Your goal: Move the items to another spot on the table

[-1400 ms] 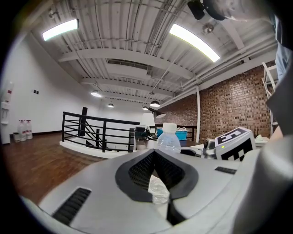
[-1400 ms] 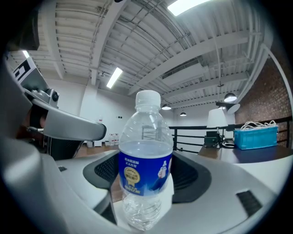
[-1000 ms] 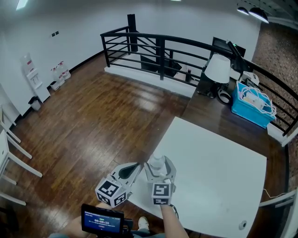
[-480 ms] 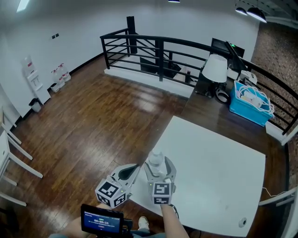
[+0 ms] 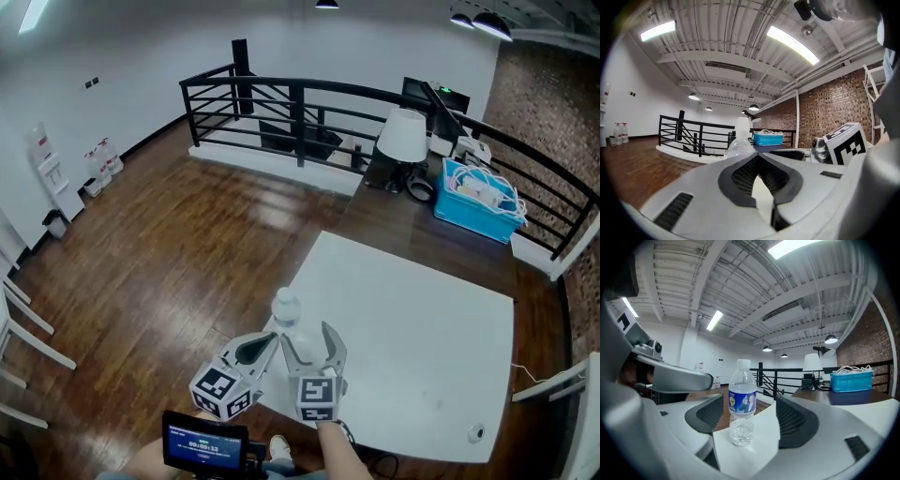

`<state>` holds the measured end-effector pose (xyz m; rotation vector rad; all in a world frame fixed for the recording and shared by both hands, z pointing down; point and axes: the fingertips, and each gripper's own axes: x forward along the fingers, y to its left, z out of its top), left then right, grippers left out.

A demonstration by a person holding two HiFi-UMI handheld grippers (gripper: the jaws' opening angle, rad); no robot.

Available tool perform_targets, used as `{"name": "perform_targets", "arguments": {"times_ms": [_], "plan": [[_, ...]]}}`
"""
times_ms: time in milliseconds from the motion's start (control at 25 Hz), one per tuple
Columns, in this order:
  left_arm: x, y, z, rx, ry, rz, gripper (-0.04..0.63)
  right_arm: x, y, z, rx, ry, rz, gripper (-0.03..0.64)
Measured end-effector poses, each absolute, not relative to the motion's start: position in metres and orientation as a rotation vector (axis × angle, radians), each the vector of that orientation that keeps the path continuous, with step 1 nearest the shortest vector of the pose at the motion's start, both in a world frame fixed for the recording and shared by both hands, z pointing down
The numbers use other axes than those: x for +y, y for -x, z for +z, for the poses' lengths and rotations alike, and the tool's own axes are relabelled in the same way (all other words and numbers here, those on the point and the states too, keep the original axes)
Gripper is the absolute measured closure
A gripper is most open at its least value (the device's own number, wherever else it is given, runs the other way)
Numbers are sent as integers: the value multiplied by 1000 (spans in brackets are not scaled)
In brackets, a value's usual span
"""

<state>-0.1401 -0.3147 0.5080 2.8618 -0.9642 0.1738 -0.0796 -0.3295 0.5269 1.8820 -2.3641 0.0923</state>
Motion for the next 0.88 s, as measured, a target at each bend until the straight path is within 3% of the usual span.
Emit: {"name": "perform_targets", "arguments": {"times_ms": [200,320,400,880], "plan": [[-298,111,502,-913,-2868,153,583,-301,55,508,-2343,-1910,68,306],[-284,84,493,-852,-2889,104,583,-280,30,494,-2333,-1951,75,392],[-272,64,488,-808,-2905,72,583,-265,15,487,-2323,-1966,68,414],[-192,-61,469,-581,-2991,60,583,-176,-94,450,-2220,-2073,27,468]]}}
